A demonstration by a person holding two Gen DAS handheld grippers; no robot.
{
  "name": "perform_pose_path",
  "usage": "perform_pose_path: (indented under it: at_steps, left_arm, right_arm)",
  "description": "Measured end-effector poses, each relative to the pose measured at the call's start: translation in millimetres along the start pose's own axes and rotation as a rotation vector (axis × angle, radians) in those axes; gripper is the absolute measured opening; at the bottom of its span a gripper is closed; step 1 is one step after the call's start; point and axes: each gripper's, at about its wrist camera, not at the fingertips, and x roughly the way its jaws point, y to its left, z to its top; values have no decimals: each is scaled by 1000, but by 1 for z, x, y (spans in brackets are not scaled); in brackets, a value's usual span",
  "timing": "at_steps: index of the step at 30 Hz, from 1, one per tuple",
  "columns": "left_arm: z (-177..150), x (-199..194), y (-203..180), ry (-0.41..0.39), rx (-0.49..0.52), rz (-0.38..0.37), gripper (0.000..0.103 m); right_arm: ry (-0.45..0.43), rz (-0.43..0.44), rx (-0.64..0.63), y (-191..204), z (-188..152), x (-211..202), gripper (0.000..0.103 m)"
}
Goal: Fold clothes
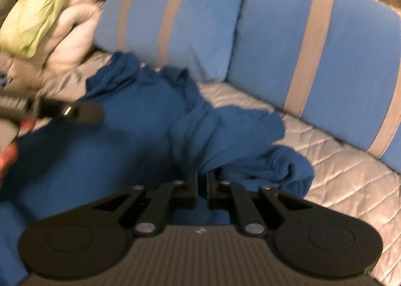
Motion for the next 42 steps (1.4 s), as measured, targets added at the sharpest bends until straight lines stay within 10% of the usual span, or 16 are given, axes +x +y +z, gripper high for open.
perform_pose_path:
  at_steps: [6,17,36,42]
  left_arm:
    - [-4,4,-2,25,17,8,96]
    - [-5,8,2,51,2,15,96]
    - [-9,17,1,87,-10,14,96]
    - [-11,19,0,92,0,9,96]
  right_arm:
    - [130,54,-85,20,-18,6,6]
    - [-35,-9,100,-31,33,-37,77]
    - [151,82,772,-159,46,112,68]
    - [104,157,865,-169,36,119,18]
